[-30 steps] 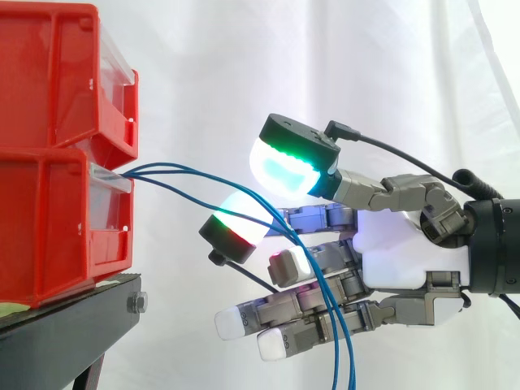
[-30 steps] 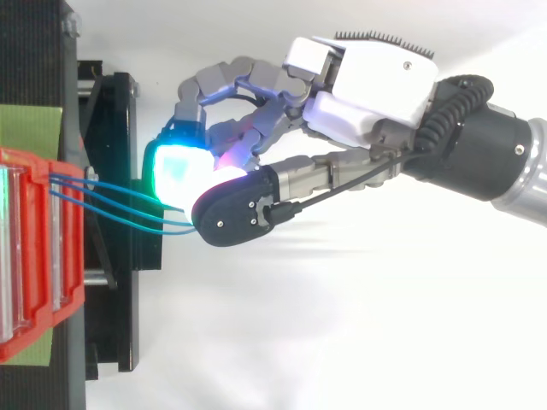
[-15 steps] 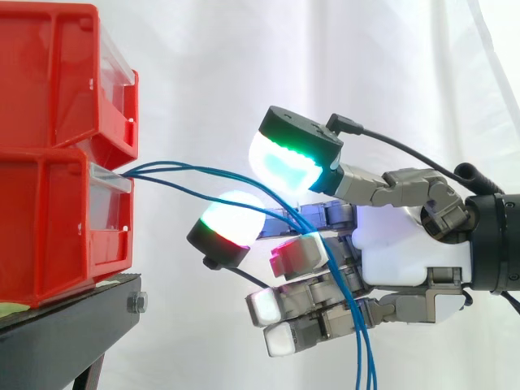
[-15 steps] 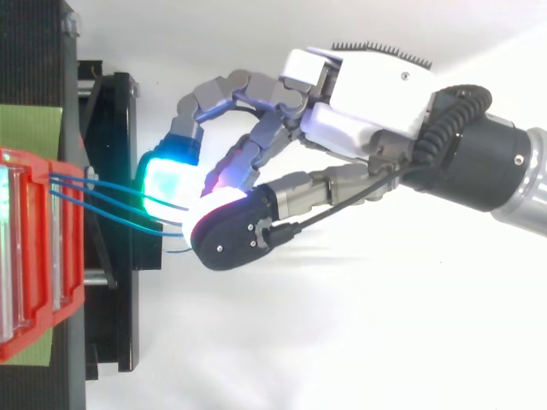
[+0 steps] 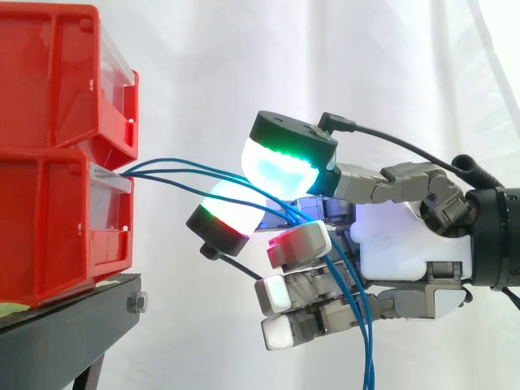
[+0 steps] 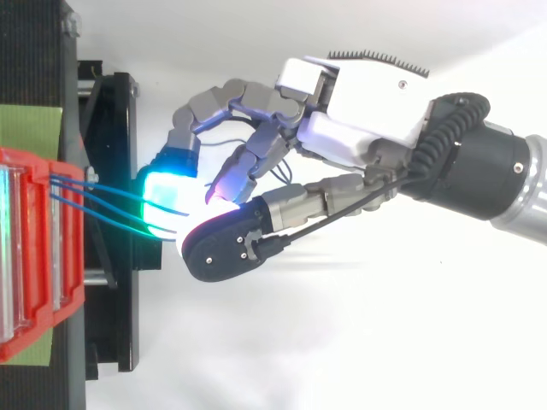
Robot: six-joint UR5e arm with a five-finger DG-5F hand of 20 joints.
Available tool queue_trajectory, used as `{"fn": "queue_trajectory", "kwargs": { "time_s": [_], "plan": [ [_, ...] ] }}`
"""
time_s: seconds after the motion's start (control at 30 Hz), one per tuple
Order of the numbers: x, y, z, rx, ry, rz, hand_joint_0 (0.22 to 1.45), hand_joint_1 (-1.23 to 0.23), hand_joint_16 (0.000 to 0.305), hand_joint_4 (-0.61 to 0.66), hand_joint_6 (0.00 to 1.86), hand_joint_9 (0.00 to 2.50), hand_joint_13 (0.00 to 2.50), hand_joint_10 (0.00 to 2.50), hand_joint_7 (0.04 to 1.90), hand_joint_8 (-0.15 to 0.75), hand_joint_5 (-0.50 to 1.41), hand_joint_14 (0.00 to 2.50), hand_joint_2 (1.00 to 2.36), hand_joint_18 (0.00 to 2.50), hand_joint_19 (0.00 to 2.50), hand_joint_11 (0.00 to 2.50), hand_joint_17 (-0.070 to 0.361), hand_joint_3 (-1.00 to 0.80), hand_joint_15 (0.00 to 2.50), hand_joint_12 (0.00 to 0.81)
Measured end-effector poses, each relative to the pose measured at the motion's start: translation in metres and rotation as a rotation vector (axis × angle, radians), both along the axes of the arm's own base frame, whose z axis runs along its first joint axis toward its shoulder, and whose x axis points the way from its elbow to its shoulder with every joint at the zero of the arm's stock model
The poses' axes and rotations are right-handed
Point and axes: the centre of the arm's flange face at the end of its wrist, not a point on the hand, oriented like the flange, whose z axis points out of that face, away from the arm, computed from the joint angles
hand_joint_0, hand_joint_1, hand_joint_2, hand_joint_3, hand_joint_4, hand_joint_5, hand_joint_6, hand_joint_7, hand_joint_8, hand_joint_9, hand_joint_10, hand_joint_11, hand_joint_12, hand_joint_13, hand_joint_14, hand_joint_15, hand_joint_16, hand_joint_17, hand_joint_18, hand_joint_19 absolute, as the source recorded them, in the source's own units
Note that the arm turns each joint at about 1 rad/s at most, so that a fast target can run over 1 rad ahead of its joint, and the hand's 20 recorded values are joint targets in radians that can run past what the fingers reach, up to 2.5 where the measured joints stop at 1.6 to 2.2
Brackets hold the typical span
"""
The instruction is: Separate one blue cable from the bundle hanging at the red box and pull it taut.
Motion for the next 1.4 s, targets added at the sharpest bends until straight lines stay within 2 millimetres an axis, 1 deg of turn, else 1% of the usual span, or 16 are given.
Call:
{"fn": "queue_trajectory", "kwargs": {
  "time_s": [0.07,0.13,0.23,0.3,0.4,0.43,0.47,0.53,0.67,0.8,0.9,1.03,1.13,1.23,1.4],
  "plan": [
    [-0.0001,0.0002,0.0,0.0,0.001,0.001,0.75,-0.86,0.046,0.0,0.95,1.25,1.06,0.01,0.87,0.305,-0.2,0.02,1.01,0.75,0.65,1.35,0.104,-0.42,0.76,0.358],
    [0.0,0.0005,0.0,0.0,0.001,0.002,0.74,-0.86,0.046,0.01,0.94,1.26,1.06,0.01,0.89,0.304,-0.19,0.02,1.0,0.76,0.64,1.35,0.103,-0.46,0.75,0.358],
    [0.0,0.0013,0.0001,0.0,0.001,0.003,0.75,-0.85,0.046,-0.03,0.94,1.28,1.06,0.01,0.9,0.306,-0.19,0.02,1.0,0.76,0.64,1.36,0.102,-0.47,0.74,0.356],
    [0.0001,0.0021,0.0,0.0,0.001,0.003,0.79,-0.87,0.045,-0.07,0.94,1.28,1.06,0.01,0.95,0.305,-0.19,0.02,1.0,0.75,0.64,1.36,0.101,-0.5,0.75,0.354],
    [0.0002,0.0035,0.0002,0.001,0.0,0.004,0.83,-0.9,0.043,-0.1,0.96,1.3,1.07,0.01,1.02,0.304,-0.18,0.02,1.0,0.74,0.64,1.38,0.098,-0.5,0.75,0.352],
    [0.0002,0.0039,0.0001,0.001,0.0,0.004,0.83,-0.9,0.043,-0.12,0.96,1.31,1.07,0.01,1.04,0.305,-0.17,0.02,1.0,0.74,0.65,1.38,0.097,-0.5,0.75,0.349],
    [0.0003,0.0043,0.0003,0.001,-0.001,0.005,0.84,-0.91,0.043,-0.12,0.96,1.32,1.07,0.01,1.08,0.302,-0.17,0.02,1.0,0.74,0.65,1.39,0.096,-0.5,0.75,0.348],
    [0.0005,0.005,0.0006,0.002,-0.003,0.005,0.83,-0.92,0.042,-0.12,0.96,1.33,1.07,0.01,1.1,0.304,-0.16,0.02,1.0,0.75,0.64,1.4,0.095,-0.5,0.75,0.348],
    [0.0007,0.006,0.0007,0.003,-0.005,0.006,0.78,-0.96,0.042,-0.08,0.96,1.32,1.06,0.01,1.16,0.304,-0.14,0.02,1.0,0.77,0.6,1.41,0.094,-0.5,0.74,0.351],
    [0.0009,0.0064,0.0009,0.003,-0.006,0.008,0.7,-1.01,0.041,-0.07,0.93,1.31,1.03,0.01,1.22,0.304,-0.11,0.02,1.0,0.75,0.62,1.37,0.092,-0.5,0.73,0.347],
    [0.0005,0.0066,0.0005,0.006,-0.003,0.01,0.66,-1.05,0.04,-0.07,0.93,1.29,1.0,0.01,1.19,0.296,-0.11,0.02,1.0,0.74,0.63,1.29,0.09,-0.5,0.71,0.346],
    [-0.0005,0.0049,-0.0005,0.015,0.004,0.009,0.62,-1.08,0.04,-0.07,0.92,1.24,0.95,0.01,1.19,0.285,-0.11,0.02,1.0,0.7,0.62,1.25,0.09,-0.5,0.69,0.348],
    [-0.0016,0.0032,-0.0014,0.024,0.012,0.007,0.57,-1.11,0.042,-0.05,0.92,1.19,0.89,0.01,1.15,0.285,-0.12,0.02,1.0,0.66,0.62,1.22,0.094,-0.5,0.67,0.356],
    [-0.0024,0.002,-0.0021,0.029,0.019,0.006,0.54,-1.11,0.043,-0.05,0.92,1.18,0.87,0.01,1.13,0.289,-0.12,0.02,1.0,0.67,0.63,1.21,0.096,-0.5,0.65,0.364],
    [-0.0028,-0.0004,-0.0011,0.033,0.028,0.005,0.47,-1.08,0.048,-0.04,0.91,1.19,0.87,0.01,1.07,0.303,-0.13,0.02,1.0,0.68,0.63,1.2,0.108,-0.5,0.65,0.387]
  ]
}}
